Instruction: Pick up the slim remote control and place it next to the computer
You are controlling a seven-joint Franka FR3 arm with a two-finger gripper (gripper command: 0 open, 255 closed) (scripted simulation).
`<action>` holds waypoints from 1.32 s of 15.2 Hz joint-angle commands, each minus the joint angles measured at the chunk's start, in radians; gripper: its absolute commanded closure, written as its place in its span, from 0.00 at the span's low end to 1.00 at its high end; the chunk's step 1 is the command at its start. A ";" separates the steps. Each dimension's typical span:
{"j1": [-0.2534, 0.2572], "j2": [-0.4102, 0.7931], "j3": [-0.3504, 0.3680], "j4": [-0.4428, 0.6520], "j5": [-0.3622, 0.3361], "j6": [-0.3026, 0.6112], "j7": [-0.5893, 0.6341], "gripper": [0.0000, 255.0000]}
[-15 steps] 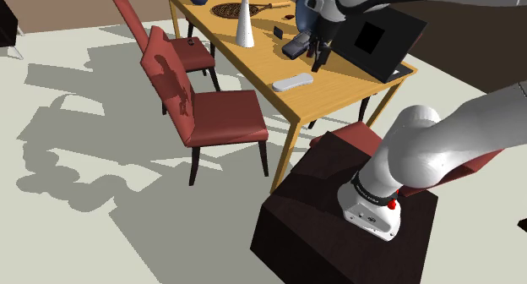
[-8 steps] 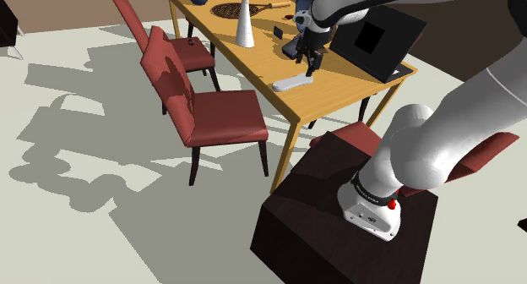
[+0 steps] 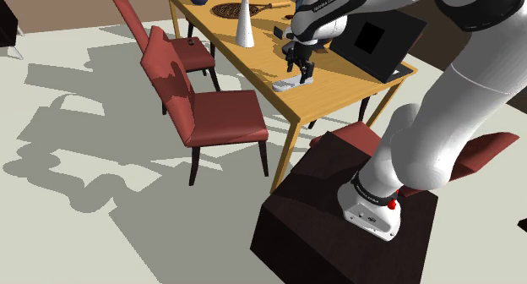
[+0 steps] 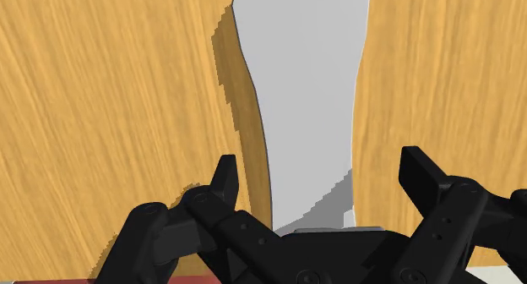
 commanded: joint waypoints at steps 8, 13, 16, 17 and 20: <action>-0.004 0.062 0.004 -0.014 0.060 0.059 -0.044 0.00; -0.004 0.062 0.004 -0.013 0.060 0.059 -0.043 1.00; -0.004 0.062 0.004 -0.014 0.060 0.059 -0.044 1.00; -0.004 0.062 0.004 -0.014 0.060 0.059 -0.044 1.00; -0.004 0.062 0.004 -0.014 0.060 0.059 -0.043 1.00</action>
